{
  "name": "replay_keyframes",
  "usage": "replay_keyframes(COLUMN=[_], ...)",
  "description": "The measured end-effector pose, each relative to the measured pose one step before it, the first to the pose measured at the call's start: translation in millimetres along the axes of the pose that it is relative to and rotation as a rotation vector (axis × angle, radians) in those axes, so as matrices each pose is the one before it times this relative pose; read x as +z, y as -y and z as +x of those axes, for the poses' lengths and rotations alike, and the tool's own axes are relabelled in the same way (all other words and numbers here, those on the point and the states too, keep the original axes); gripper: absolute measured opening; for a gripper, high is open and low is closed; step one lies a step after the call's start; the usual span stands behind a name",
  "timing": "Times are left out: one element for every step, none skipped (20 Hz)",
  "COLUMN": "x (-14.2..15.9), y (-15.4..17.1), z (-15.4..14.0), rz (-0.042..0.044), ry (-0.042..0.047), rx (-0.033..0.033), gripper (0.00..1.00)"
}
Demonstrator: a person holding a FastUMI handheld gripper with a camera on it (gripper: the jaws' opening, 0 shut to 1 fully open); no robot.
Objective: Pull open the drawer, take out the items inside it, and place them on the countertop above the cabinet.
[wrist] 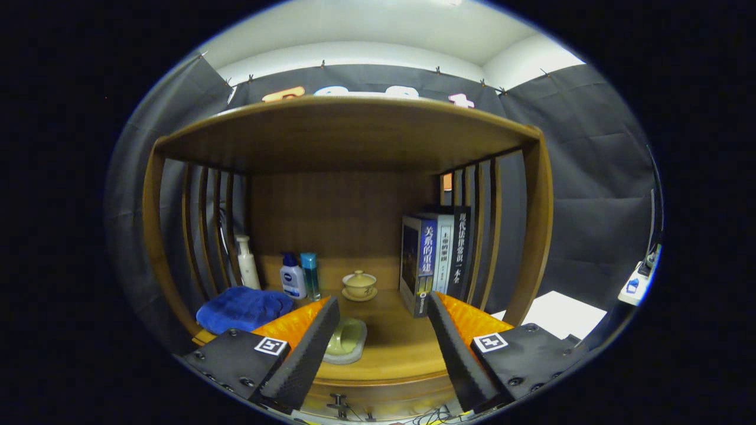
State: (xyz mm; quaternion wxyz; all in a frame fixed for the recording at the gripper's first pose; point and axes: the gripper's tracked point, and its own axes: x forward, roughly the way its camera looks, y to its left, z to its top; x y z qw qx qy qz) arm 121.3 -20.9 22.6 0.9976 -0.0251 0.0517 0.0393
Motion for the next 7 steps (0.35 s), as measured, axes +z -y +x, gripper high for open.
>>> replay_keyframes(x=[9.12,8.90,9.85,8.77,8.94,7.89,8.21], y=[1.92,0.65,0.48,0.03,-0.70,-0.86,-2.42], z=[-2.46,-3.79,-1.58,-2.52,-3.25,-2.98,-4.43], rz=[-0.00498,-0.00414,-0.00390,-0.00417,-0.00323,0.00307,0.00946], ry=[0.00997,0.00846,0.00991,0.00806,0.00410,0.00512,0.00505], rx=[-0.00303,0.00036,0.00369,0.00253,0.00117,0.00515,0.00926], gripper=[0.99,0.99,0.99,0.99,0.99,0.99,0.99])
